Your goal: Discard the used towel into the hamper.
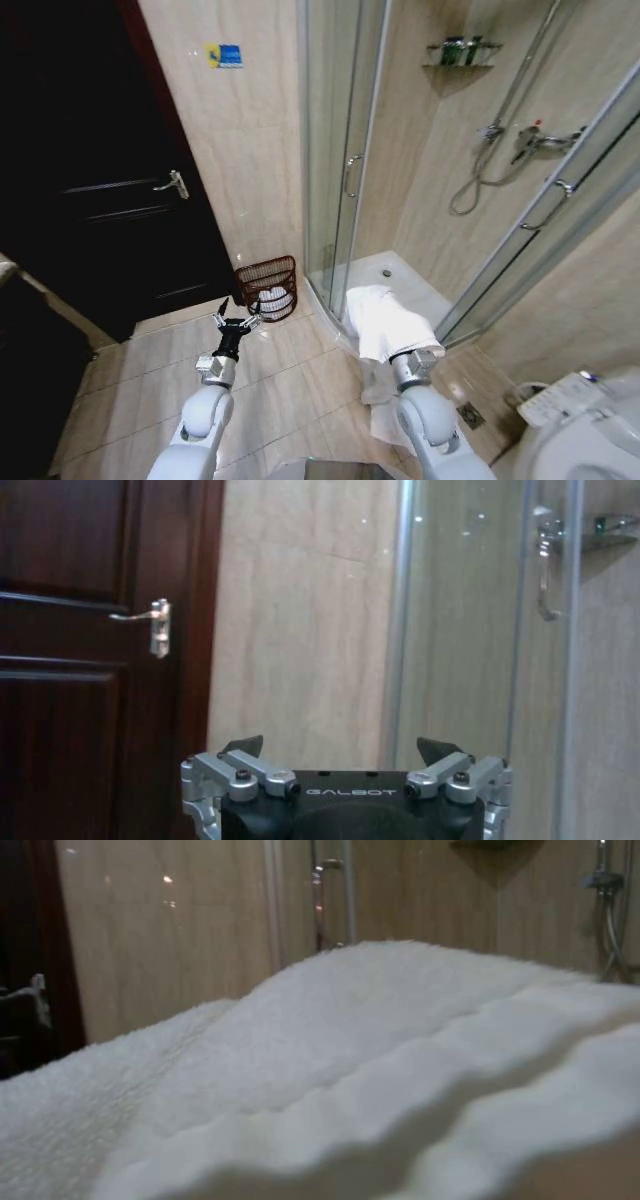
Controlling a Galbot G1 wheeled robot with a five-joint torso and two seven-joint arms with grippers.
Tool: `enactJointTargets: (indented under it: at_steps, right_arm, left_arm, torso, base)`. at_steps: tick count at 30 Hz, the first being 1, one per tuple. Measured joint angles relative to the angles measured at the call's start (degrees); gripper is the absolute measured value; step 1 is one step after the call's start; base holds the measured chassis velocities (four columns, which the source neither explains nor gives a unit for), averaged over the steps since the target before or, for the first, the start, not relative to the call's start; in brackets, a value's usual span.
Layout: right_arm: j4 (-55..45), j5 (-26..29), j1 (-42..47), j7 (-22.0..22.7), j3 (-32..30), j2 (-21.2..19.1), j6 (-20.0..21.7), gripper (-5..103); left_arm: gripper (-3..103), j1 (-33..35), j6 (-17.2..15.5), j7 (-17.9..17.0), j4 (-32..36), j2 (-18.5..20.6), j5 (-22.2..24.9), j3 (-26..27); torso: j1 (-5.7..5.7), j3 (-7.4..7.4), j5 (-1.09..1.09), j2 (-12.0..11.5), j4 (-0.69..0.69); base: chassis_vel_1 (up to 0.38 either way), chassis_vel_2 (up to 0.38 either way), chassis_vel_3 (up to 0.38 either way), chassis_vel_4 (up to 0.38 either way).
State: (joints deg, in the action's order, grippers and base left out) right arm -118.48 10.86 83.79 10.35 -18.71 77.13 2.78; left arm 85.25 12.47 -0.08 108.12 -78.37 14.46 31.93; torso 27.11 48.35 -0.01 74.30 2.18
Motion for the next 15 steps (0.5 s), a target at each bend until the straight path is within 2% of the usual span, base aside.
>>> enactJointTargets:
  at_steps: [6,15]
  right_arm:
    - [0.17,0.14,0.03,-0.08,0.33,0.20,-0.64,7]
    - [0.65,0.31,0.02,-0.01,0.30,0.16,-1.46,7]
  left_arm:
    - [100,0.55,-0.03,0.13,0.12,0.01,-0.09,0.23]
    - [100,0.66,0.01,0.35,0.01,-0.20,-0.34,0.14]
  torso:
    - [0.00,0.00,0.01,0.00,0.00]
    - [0.02,0.01,0.02,0.00,-0.03]
  base:
    - [0.109,0.114,-0.095,-0.068]
    - [-0.010,0.024,0.088,0.079]
